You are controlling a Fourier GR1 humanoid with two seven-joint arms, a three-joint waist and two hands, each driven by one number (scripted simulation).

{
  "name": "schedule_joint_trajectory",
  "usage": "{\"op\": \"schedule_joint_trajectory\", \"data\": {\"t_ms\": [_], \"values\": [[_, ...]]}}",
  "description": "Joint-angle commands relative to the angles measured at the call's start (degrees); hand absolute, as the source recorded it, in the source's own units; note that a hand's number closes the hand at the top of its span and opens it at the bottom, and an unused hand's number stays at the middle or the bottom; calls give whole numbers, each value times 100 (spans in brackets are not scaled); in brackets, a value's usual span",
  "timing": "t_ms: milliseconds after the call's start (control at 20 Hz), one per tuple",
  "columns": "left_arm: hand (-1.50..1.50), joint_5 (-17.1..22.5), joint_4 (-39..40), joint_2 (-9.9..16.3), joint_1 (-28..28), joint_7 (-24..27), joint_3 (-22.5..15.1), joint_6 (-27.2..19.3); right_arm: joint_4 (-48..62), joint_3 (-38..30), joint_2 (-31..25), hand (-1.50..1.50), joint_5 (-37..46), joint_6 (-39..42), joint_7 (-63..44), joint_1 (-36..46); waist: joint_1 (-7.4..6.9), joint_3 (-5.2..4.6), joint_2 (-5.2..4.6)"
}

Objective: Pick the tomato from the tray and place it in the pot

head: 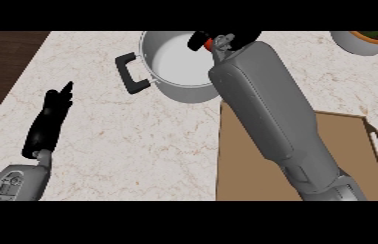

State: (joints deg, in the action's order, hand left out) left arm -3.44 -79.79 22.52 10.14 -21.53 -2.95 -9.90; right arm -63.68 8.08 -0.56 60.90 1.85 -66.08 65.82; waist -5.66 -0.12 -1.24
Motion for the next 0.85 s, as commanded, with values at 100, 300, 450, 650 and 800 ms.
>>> {"op": "schedule_joint_trajectory", "data": {"t_ms": [100, 300, 450, 650, 800], "values": [[0, 31, -55, -62, 12, 0, 2, 24, 640, -148, 54, -150, -467, -1971, -422, 93, -57, 8, -8], [0, -40, -44, 2, 166, -173, 15, 8, 462, -287, 54, -150, -390, -3131, -125, 43, 74, 16, 23], [0, -25, 136, -74, 27, 46, 52, -24, 470, -330, 54, -150, -99, -3984, 22, 27, 154, 6, 27], [0, -68, 157, 15, -75, 48, 176, -94, 456, -433, 54, -150, 250, -4868, -29, -214, 309, 9, 85], [0, 64, 201, 136, -161, 88, 302, 93, 211, -81, 55, -150, 710, -4951, -639, -340, 422, 3, 152]]}}
